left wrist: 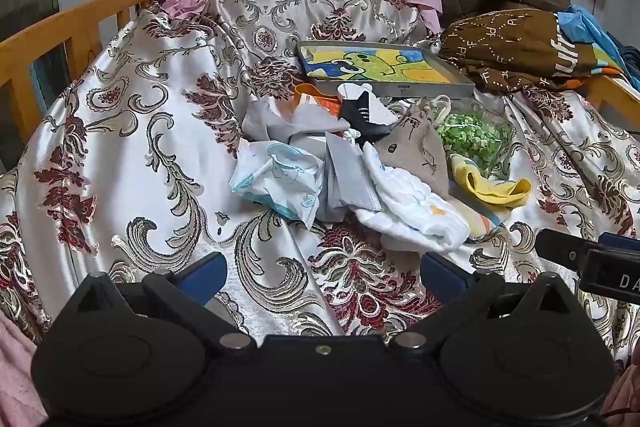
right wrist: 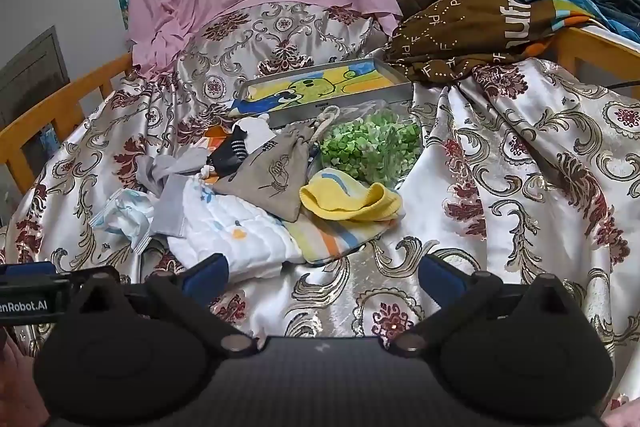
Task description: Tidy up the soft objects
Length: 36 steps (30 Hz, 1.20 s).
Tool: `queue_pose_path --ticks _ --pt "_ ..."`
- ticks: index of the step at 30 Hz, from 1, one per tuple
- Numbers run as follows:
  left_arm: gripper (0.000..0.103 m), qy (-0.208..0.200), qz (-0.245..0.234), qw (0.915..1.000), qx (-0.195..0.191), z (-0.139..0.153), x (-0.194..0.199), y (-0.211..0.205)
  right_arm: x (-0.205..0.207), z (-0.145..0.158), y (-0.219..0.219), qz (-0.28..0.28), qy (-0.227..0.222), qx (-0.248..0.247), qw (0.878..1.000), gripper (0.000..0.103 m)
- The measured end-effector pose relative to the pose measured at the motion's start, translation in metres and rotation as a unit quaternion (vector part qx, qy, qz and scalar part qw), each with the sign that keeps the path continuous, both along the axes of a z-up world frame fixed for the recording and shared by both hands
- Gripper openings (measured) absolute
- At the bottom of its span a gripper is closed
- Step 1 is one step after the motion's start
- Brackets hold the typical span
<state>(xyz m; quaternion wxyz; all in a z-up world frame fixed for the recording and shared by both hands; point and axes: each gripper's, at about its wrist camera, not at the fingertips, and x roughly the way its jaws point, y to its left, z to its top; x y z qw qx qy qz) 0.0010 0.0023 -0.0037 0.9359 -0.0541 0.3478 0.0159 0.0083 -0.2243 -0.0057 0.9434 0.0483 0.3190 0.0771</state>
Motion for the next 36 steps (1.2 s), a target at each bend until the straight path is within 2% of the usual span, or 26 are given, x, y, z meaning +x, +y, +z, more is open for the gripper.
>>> queue_pose_path --ticks 7,36 --pt "0.102 0.001 0.001 1.0 0.0 -0.0072 -0.0013 0.0007 0.0009 -0.0003 -0.0007 0.001 0.002 0.0 1.0 0.103" --pt "0.102 0.004 0.001 1.0 0.0 -0.0038 0.0001 -0.0007 0.0013 -0.0007 -0.0003 0.001 0.004 -0.001 1.0 0.103"
